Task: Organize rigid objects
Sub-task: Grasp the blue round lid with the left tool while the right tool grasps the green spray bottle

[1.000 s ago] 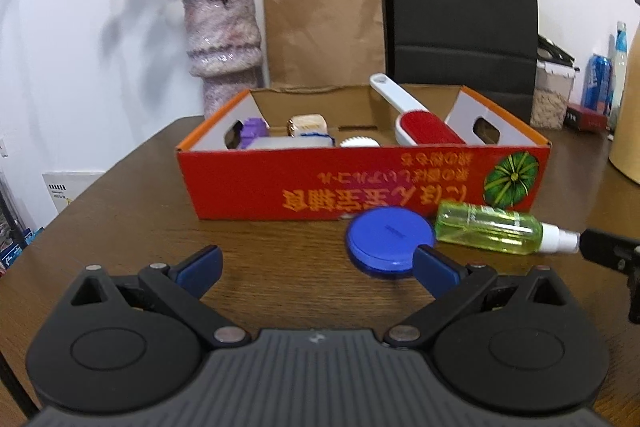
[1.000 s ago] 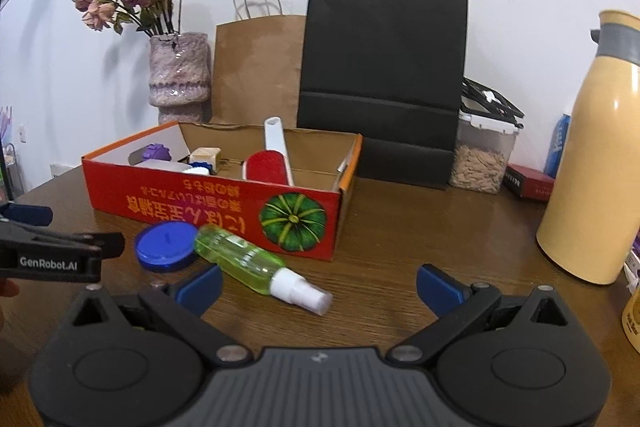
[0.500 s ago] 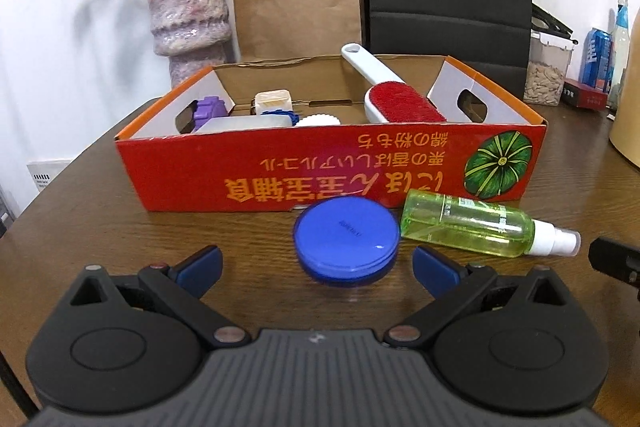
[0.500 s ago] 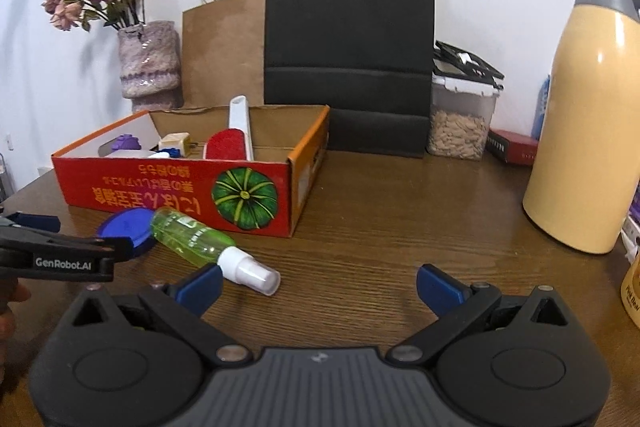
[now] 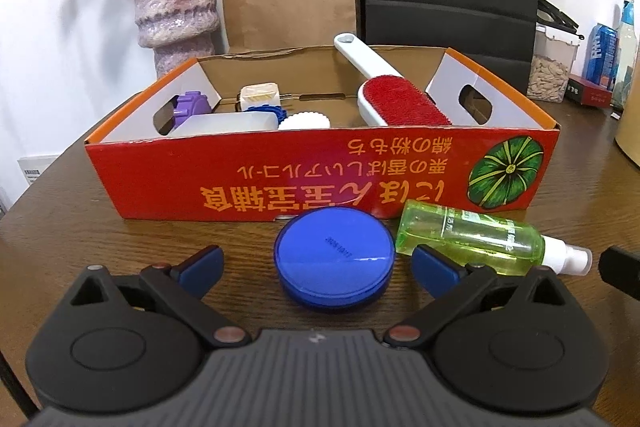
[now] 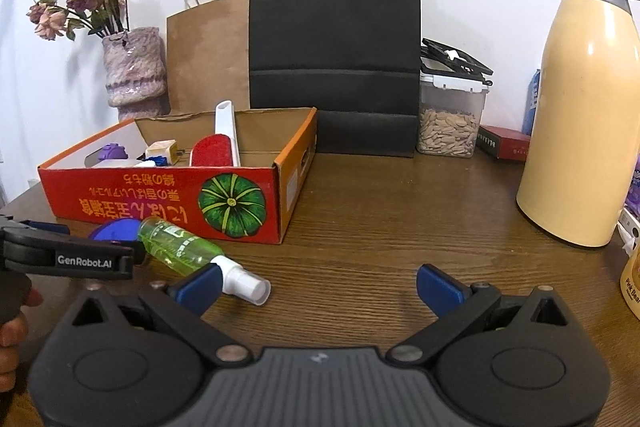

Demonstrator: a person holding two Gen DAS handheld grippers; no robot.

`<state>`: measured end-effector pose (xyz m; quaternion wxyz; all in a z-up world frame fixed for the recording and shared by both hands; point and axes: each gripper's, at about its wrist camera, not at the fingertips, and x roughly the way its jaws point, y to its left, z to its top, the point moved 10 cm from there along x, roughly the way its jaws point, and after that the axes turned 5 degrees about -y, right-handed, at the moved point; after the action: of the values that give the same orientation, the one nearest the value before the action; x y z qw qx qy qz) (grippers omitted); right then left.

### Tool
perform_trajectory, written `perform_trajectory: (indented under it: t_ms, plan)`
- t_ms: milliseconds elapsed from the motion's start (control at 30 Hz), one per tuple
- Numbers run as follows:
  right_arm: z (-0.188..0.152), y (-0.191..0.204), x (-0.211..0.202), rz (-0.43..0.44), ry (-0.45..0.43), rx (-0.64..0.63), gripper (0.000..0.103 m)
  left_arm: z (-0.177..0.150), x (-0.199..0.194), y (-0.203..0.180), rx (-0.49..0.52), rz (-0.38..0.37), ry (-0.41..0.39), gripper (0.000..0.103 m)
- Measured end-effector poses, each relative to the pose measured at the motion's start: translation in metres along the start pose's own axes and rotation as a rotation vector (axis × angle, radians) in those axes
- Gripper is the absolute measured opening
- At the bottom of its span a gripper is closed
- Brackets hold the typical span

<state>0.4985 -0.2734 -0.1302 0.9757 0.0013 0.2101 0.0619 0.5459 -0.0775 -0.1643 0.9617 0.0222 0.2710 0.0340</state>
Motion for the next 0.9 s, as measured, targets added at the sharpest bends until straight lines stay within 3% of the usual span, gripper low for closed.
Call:
perform_trajectory:
  t_ms: [167, 333, 500, 600, 800, 900]
  plan:
    - [0.001, 0.004, 0.0, 0.002, -0.011, -0.007, 0.103, 0.001, 0.002, -0.003, -0.001, -0.015, 0.002, 0.091]
    - [0.004, 0.011, 0.0, 0.015, -0.026, -0.025, 0.103, -0.001, 0.004, -0.007, -0.005, -0.061, 0.022, 0.068]
    - [0.003, 0.014, 0.001, 0.034, -0.019, -0.032, 0.103, 0.002, -0.008, -0.004, 0.014, -0.058, -0.018, 0.068]
    - [0.005, 0.027, 0.006, 0.094, -0.018, -0.048, 0.103, -0.002, -0.023, 0.009, 0.014, -0.044, -0.041, 0.068]
    - [0.006, 0.077, 0.034, 0.197, 0.038, -0.202, 0.103, -0.008, -0.039, 0.061, -0.033, 0.037, -0.054, 0.068]
    - [0.004, 0.09, 0.047, 0.228, 0.085, -0.219, 0.101, -0.005, -0.038, 0.087, -0.078, 0.069, -0.051, 0.068]
